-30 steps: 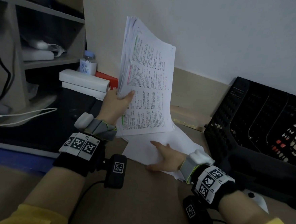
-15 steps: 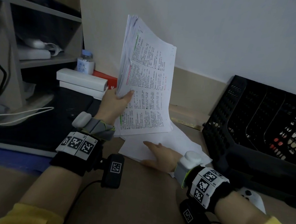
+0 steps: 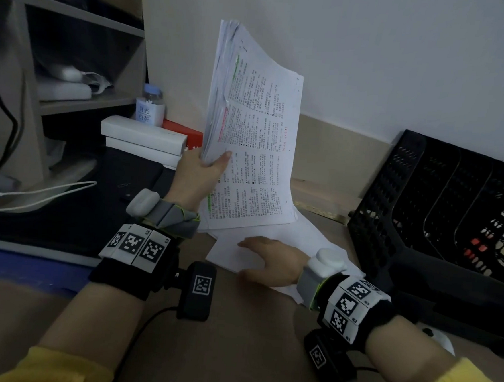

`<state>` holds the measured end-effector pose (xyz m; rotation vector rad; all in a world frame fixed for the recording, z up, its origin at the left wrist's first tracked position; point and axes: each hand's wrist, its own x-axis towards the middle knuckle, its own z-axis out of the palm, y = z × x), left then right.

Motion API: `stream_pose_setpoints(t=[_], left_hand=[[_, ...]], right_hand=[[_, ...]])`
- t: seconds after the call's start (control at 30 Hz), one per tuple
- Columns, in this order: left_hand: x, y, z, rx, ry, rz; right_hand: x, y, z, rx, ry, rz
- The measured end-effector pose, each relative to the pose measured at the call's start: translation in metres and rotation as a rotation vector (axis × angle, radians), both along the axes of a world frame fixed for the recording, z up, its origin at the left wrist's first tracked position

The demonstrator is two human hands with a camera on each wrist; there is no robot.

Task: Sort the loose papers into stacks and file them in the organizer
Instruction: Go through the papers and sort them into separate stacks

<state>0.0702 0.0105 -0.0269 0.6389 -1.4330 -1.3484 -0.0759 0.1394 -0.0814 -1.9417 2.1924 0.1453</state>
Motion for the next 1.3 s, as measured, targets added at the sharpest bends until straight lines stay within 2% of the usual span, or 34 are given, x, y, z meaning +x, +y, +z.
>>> stream_pose_setpoints(t=[0.1,0.23,0.33,0.67,0.77,0.93,1.07,1.23,1.3], left_hand=[[0.0,0.0,0.0,0.003,0.003,-0.01],[0.003,-0.001,0.001,0.006,0.03,-0.021],[0.001,0.001,0.001,0.007,0.046,-0.037],[0.0,-0.003,-0.002,0.024,0.031,-0.04],[-0.001,-0.003,-0.003,0.016,0.024,-0.035],[0.0,-0.004,-0.003,0.008,0.024,-0.036],[0.0,-0.003,-0.002,0.024,0.036,-0.047],[0.0,-0.004,-0.002,0.032,0.043,-0.037],[0.0,-0.005,-0.002,0.033,0.044,-0.032]], right_hand=[[0.013,-0.015,0.002,0.031,0.005,0.065],[0.03,-0.033,-0.001,0.001,0.154,0.159],[0.036,-0.038,-0.003,0.033,0.191,0.182],[0.031,-0.056,-0.016,0.014,0.146,0.16],[0.032,-0.057,-0.017,0.027,0.116,0.098],[0.028,-0.055,-0.017,-0.023,0.218,0.18],[0.024,-0.051,-0.015,-0.058,0.204,0.215],[0.022,-0.049,-0.016,-0.12,0.104,0.194],[0.022,-0.049,-0.015,-0.087,0.106,0.228]])
